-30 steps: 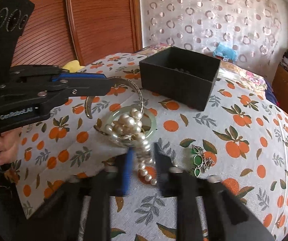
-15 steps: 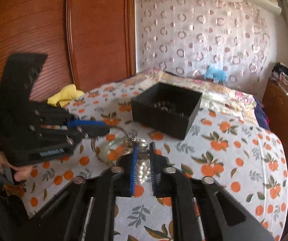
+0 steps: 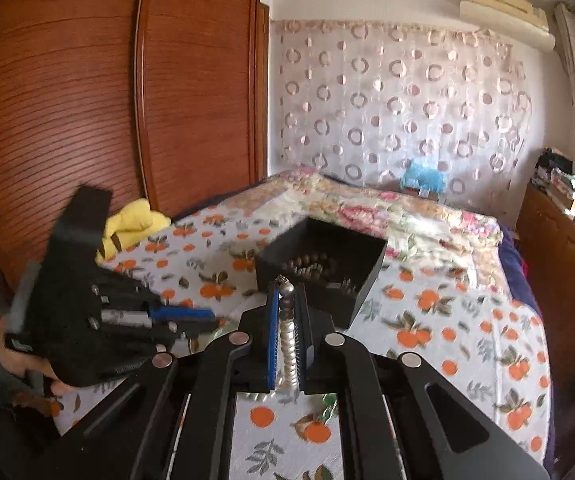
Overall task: Organize jewelry
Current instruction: 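Grasp the long pearl necklace with the right tool and lift it while the left holds the bangle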
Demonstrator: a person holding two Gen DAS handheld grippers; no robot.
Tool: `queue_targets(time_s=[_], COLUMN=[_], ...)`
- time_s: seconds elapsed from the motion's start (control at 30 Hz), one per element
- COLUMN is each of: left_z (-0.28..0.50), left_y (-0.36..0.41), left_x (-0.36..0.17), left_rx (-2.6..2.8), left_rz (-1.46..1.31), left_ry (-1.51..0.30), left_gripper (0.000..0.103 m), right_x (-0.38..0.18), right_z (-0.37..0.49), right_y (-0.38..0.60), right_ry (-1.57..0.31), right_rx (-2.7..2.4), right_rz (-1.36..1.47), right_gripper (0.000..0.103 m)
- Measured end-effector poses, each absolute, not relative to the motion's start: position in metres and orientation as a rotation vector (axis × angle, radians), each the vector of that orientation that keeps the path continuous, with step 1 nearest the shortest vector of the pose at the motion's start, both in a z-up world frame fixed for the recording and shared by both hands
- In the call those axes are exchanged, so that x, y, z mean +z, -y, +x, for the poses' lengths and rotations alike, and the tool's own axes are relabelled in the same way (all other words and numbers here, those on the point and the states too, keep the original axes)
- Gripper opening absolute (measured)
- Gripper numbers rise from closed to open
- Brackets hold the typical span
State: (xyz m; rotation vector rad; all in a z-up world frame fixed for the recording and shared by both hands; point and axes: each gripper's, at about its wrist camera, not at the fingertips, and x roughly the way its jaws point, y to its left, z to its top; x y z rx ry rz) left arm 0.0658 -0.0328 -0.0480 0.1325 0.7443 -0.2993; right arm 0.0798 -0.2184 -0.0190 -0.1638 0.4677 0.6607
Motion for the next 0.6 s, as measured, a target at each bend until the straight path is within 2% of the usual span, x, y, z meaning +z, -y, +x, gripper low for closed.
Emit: queue_targets(time_s=[0.43,0.6], left_z=[0.072,0.074], left_y=[0.022,0.014], left_x=[-0.045,-0.039], left_rx=[-0.29,-0.278], left_rz=[0.124,0.103], left_ry=[-0.748,-0.734], left_gripper=[0.006,0.006], right_x=[0.071,0.088], right_z=[0.075,0.078], right_y=[0.234,0.235], right_ry=[-0.292,-0.273], right_rx=[0.637,0.621], right_rz=[-0.152,-0.169], right_gripper=[0.008,0.008])
